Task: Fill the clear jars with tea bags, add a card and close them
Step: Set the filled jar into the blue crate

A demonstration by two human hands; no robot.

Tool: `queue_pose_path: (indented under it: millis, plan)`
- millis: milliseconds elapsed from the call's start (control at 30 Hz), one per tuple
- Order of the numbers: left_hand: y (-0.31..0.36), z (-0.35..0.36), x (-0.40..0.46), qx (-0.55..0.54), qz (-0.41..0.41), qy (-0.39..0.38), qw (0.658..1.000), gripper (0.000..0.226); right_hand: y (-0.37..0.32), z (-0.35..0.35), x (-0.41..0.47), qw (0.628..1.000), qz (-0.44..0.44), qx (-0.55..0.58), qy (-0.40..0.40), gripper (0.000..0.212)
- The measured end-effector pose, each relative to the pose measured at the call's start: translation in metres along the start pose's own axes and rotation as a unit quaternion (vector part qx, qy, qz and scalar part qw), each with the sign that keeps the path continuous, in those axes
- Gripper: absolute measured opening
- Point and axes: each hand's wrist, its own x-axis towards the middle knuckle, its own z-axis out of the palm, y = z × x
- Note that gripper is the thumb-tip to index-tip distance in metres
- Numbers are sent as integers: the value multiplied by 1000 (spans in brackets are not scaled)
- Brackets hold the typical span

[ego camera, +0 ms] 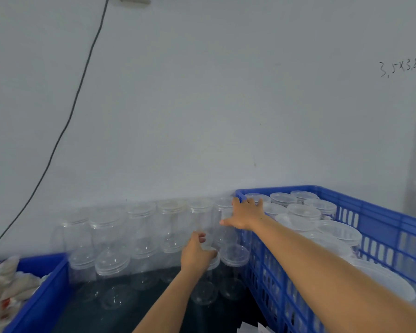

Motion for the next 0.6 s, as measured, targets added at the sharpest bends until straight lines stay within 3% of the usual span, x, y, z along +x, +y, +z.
queue_pose_path:
  millis: [100, 233, 367, 467, 600]
  plan:
    - [4, 11, 8, -21, 14, -23, 999, 68, -1, 6, 2, 999, -4, -41, 14, 97]
    - [17, 33, 15, -68, 28, -44, 996, 74, -3, 7, -2, 997, -7, -6, 74, 106]
    - [23, 40, 16, -143, 9, -9, 990, 75, -15, -2, -13, 978, -24, 182, 100, 93]
    - [19, 18, 6, -86, 53, 33, 994, 94, -28, -13, -27, 946, -49, 303, 101, 75]
    - [2, -25, -34, -47, 106, 58, 992, 108, -47, -14, -63, 898, -89, 425, 71, 68]
